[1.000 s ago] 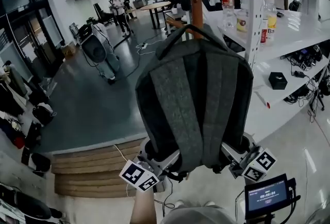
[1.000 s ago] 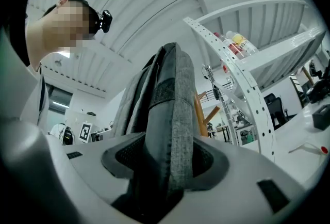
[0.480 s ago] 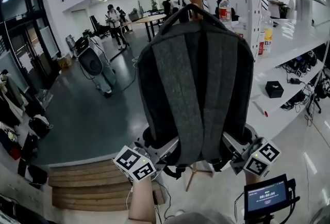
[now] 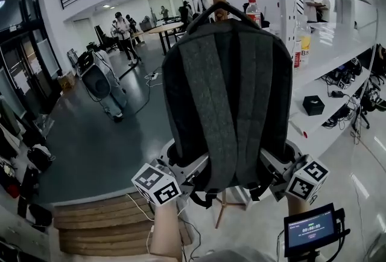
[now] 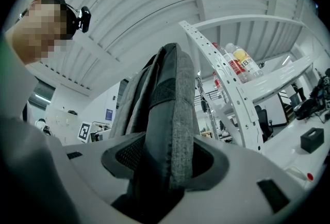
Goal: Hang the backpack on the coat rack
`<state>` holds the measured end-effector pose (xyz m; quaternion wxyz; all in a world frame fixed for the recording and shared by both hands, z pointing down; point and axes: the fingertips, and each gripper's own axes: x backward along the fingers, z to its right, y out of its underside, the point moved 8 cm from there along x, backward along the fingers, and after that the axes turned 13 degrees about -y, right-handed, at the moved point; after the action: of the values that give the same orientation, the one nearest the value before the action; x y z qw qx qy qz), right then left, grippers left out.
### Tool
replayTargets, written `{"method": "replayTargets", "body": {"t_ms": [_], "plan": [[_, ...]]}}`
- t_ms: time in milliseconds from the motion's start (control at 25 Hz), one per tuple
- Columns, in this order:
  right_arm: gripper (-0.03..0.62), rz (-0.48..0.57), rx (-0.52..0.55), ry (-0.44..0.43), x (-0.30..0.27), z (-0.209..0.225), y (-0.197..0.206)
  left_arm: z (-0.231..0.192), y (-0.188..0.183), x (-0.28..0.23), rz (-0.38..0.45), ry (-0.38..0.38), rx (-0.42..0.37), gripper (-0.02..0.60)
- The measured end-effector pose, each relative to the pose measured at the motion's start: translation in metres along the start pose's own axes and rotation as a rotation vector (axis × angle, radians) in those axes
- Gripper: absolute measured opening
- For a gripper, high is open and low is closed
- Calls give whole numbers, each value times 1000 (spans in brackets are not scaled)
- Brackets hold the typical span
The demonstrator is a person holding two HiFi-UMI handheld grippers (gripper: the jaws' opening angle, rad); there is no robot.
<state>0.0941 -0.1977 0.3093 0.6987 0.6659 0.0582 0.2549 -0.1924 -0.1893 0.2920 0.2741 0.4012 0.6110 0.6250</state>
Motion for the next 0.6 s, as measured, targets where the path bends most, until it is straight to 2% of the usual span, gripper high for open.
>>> {"method": "replayTargets", "body": {"t_ms": [280, 480, 600], "plan": [[230, -32, -17, 23, -4, 9, 5, -10, 9, -11, -20, 15, 31, 380], [230, -63, -64, 32, -8, 19, 21, -21, 25, -16, -67, 1, 74, 380], [230, -63, -72, 38, -11, 21, 25, -26, 29, -17, -71, -2, 73, 380]]}}
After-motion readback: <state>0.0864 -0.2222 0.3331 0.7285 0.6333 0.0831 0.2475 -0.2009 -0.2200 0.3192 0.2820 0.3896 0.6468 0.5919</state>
